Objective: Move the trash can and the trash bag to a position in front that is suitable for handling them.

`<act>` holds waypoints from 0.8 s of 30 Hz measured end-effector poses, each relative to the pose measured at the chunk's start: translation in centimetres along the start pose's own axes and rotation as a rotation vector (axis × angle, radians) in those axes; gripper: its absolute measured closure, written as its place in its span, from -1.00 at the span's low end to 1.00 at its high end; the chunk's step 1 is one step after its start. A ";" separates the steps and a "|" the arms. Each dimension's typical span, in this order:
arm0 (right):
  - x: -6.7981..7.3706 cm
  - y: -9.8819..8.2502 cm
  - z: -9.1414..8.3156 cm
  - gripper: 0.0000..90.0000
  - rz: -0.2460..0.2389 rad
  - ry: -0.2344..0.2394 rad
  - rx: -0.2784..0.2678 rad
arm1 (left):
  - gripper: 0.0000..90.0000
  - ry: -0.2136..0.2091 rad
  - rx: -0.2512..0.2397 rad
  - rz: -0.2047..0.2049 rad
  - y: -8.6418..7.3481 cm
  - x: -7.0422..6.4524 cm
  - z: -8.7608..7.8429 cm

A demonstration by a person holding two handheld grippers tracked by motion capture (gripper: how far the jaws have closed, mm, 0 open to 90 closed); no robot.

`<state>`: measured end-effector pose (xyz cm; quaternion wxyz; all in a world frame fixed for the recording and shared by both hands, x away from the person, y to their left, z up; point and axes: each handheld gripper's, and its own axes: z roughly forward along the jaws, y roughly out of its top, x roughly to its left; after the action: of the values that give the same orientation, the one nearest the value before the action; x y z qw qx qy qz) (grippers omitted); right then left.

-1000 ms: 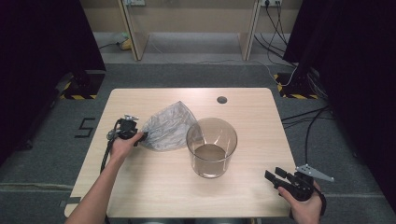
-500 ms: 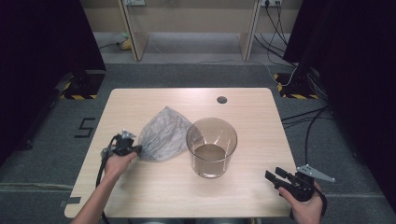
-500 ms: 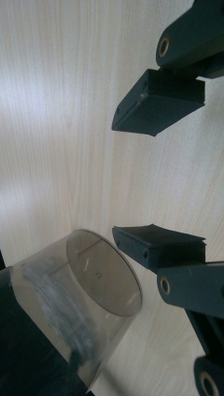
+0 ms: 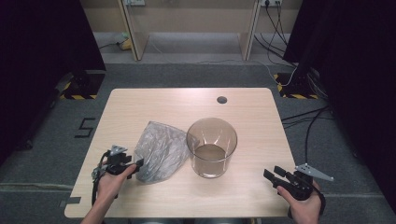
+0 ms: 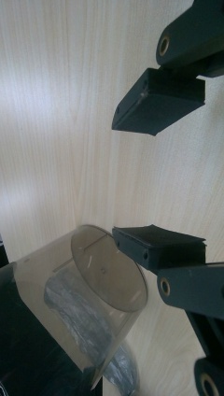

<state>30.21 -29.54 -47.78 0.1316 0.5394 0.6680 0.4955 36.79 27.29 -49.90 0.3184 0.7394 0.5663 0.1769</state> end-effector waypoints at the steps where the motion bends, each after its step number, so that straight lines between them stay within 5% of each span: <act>1: 0.0 0.0 0.1 -0.08 0.005 0.000 0.002 | 0.04 -0.004 0.019 0.007 -0.1 0.1 0.5; 5: -0.2 -0.2 0.1 -0.08 0.001 -0.002 0.006 | 0.64 -0.010 0.025 0.040 -0.6 -0.1 0.4; 8: -0.4 -0.4 0.0 -0.08 0.008 -0.004 0.011 | 0.73 -0.034 0.035 0.044 -1.8 -0.8 -0.7; 9: -0.5 -0.5 -0.1 -0.08 0.010 -0.007 0.011 | 0.73 -0.035 0.020 0.063 -3.4 -1.6 -1.8; 13: -0.4 -0.5 -0.5 -0.08 0.004 -0.008 0.002 | 0.53 -0.050 -0.040 0.059 -5.4 -2.6 -3.9; 16: -0.4 -0.5 -0.7 -0.09 0.010 -0.010 -0.004 | 0.10 -0.020 -0.087 0.031 -5.0 -2.5 -5.2; 20: -0.6 -0.6 -0.5 -0.09 0.014 -0.010 0.002 | -0.33 -0.005 -0.121 0.011 -4.2 -1.8 -5.1; 22: -0.7 -0.6 -0.4 -0.09 0.014 -0.008 0.004 | -0.50 0.007 -0.114 -0.040 -3.9 -1.4 -4.7; 24: -0.7 -0.6 -0.4 -0.09 0.015 -0.008 0.005 | -0.54 0.009 -0.112 -0.044 -3.7 -1.3 -4.6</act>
<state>29.83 -30.26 -48.35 0.1293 0.5465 0.6647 0.4926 30.89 27.91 -48.89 0.3606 0.7068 0.5731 0.2048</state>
